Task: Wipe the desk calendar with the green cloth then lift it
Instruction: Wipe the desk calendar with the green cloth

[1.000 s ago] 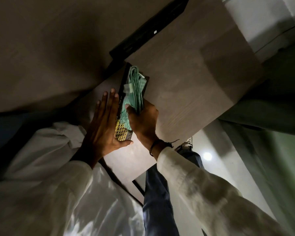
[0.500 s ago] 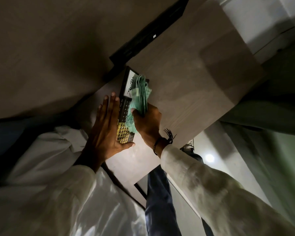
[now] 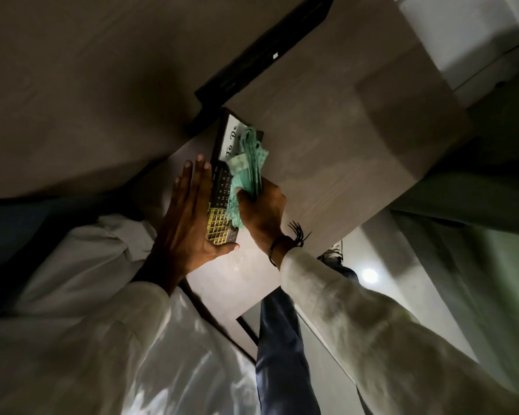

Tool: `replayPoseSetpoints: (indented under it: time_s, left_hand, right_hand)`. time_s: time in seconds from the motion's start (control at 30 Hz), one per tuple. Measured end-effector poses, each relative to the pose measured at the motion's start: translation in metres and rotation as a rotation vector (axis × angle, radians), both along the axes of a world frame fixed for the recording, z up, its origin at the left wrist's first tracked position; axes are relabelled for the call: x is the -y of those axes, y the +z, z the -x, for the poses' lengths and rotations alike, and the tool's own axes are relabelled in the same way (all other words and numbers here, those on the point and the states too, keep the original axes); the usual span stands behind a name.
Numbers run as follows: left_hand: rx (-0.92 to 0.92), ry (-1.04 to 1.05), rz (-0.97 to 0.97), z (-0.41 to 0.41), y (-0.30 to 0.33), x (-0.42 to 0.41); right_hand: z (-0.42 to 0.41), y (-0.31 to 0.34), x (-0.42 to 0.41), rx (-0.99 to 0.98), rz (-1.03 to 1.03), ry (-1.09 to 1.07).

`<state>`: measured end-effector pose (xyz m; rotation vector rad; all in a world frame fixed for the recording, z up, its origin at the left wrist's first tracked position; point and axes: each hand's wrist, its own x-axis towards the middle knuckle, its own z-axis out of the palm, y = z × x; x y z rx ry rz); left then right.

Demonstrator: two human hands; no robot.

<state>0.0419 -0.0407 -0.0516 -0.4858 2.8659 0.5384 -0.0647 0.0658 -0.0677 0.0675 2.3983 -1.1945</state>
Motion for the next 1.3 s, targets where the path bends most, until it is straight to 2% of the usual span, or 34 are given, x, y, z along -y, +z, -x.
replayPoseSetpoints:
  time_s: [0.03,0.2,0.33,0.5,0.63,0.8,0.93,1.07,1.23,1.3]
  left_hand:
    - [-0.004,0.006,-0.002,0.0,-0.001,0.0]
    - [0.029,0.012,-0.019,-0.001,-0.004,0.003]
    - [-0.006,0.029,-0.03,0.0,0.0,-0.001]
    - [-0.005,0.028,-0.04,0.001,0.001,0.0]
    - [-0.042,0.034,-0.066,0.003,0.003,-0.001]
    - [0.003,0.051,-0.102,0.001,0.001,0.001]
    - [-0.032,0.047,-0.098,0.003,0.003,-0.002]
    - [-0.033,0.052,-0.095,0.002,0.0,-0.001]
    - [-0.032,0.065,-0.116,0.002,0.001,-0.001]
    - [-0.051,0.059,-0.099,0.002,-0.001,-0.001]
  right_hand:
    - [0.003,-0.001,0.001,0.02,-0.02,-0.014]
    - [-0.005,0.007,0.007,-0.131,0.087,0.07]
    - [0.003,-0.004,0.001,-0.043,0.025,0.018]
    - [-0.003,0.007,0.008,-0.122,0.124,0.082]
    - [0.0,-0.006,0.002,-0.016,0.017,0.024]
    - [0.0,0.004,0.012,-0.121,0.091,0.109]
    - [0.01,-0.009,0.008,-0.057,-0.023,0.047]
    - [0.005,0.005,0.013,-0.169,0.083,0.14]
    - [0.011,-0.007,0.006,-0.062,-0.025,0.1]
    - [0.009,-0.002,0.011,-0.106,0.031,0.118]
